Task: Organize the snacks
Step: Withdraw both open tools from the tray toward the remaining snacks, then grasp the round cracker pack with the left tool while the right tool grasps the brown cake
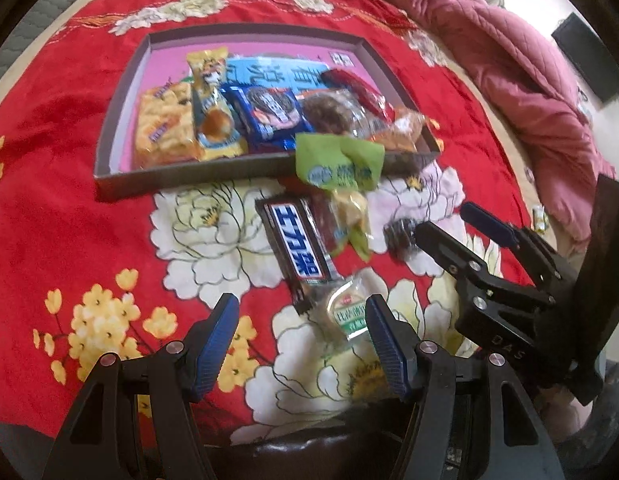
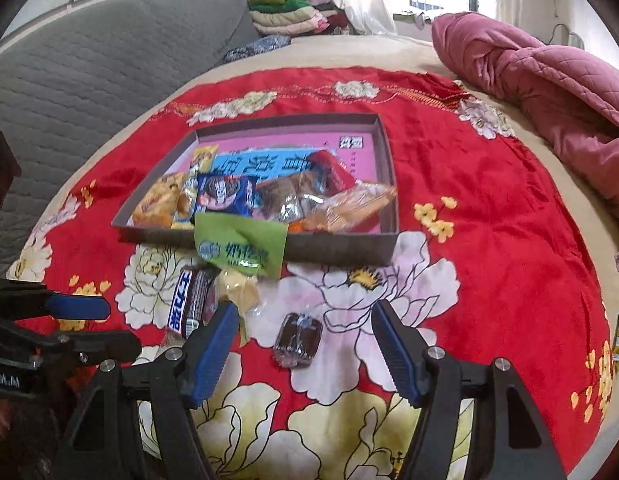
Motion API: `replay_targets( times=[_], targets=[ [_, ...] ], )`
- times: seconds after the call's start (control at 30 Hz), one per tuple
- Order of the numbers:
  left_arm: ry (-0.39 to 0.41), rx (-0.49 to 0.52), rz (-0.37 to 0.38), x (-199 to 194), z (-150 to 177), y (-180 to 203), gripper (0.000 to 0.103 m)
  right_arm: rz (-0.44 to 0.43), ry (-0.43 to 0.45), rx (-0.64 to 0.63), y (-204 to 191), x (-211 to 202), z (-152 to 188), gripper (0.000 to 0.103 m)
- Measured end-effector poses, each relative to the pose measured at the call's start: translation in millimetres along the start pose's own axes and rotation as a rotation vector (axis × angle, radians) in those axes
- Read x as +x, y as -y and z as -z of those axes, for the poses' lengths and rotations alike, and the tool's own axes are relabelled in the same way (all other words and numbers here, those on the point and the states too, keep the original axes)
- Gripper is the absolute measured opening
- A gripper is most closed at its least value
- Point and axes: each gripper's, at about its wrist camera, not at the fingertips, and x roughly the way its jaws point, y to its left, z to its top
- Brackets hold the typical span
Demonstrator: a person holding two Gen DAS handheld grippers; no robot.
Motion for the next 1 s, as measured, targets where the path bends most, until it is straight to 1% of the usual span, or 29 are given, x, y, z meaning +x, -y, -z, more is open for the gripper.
replay_targets(
  times=[0.23, 0.5, 0.9, 1.0],
  targets=[
    [-0.064, 0.027, 0.017, 15, 12, 13, 0.067, -0.015, -0.028, 0.005, 2, 9, 4, 0.068],
    [-0.101, 0.041, 0.014, 26, 16, 19, 0.067, -0.032, -0.06, 0.013, 3, 17, 7, 0.068],
    [-0.111, 0.032, 0.003, 31, 14, 20, 0.067, -0.039, -0.076, 0.036, 8, 24, 8, 0.068],
    [-0.11, 0.029, -0.015, 34, 13, 24, 0.067, -0.043, -0.08, 0.036, 9, 25, 9, 0.068]
  ],
)
